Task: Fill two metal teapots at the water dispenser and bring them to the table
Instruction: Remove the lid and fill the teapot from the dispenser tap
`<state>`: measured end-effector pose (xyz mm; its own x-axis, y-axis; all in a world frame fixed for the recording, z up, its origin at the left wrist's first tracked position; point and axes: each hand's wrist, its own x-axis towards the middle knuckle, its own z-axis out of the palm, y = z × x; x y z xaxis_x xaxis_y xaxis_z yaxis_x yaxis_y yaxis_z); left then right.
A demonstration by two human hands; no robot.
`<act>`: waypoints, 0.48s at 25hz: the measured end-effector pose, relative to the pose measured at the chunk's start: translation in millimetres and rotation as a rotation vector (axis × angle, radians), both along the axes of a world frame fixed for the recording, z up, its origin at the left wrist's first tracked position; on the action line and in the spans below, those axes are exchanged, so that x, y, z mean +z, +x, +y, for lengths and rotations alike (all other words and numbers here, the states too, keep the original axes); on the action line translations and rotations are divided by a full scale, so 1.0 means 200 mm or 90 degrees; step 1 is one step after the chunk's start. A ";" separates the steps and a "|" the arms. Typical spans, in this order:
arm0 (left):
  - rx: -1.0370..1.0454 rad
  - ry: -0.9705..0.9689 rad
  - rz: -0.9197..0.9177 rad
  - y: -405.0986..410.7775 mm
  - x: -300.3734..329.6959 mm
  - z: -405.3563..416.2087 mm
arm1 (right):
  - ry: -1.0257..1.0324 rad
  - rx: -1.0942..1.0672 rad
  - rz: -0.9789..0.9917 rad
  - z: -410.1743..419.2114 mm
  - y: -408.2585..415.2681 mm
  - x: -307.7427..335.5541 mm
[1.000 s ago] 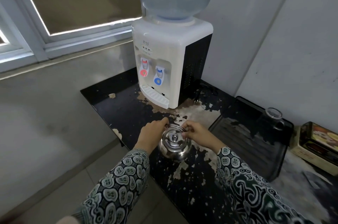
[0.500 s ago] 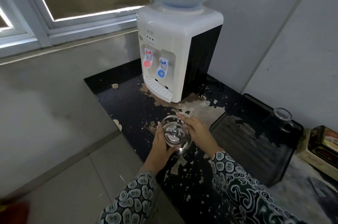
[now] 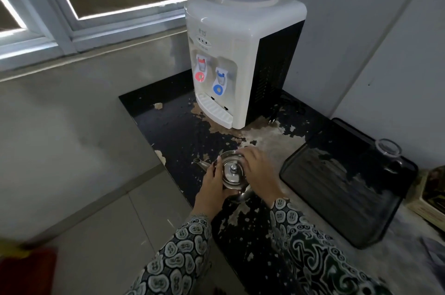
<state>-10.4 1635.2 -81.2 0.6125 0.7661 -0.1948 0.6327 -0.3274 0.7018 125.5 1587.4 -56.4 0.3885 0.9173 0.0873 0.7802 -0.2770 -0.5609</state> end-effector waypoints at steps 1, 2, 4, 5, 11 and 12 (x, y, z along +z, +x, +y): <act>0.000 0.006 -0.001 0.00 0.00 0.00 | 0.008 0.038 -0.009 -0.01 -0.03 -0.01; -0.001 0.012 0.002 -0.01 -0.01 0.00 | 0.003 0.073 -0.015 -0.02 -0.06 -0.02; 0.002 0.010 0.007 -0.01 -0.01 0.00 | -0.013 0.082 0.002 -0.03 -0.08 -0.05; 0.005 0.007 0.008 -0.01 0.00 0.00 | -0.010 0.062 0.017 -0.03 -0.09 -0.04; 0.022 -0.010 0.002 -0.01 0.00 -0.01 | -0.042 0.032 -0.105 -0.02 -0.10 -0.05; 0.024 -0.011 0.001 -0.01 0.00 -0.01 | -0.041 0.028 -0.103 -0.02 -0.10 -0.06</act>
<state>-11.9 1634.0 -81.9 0.5833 0.7848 -0.2092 0.6450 -0.2910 0.7066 105.0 1583.8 -68.0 0.3332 0.9390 0.0852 0.8708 -0.2718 -0.4096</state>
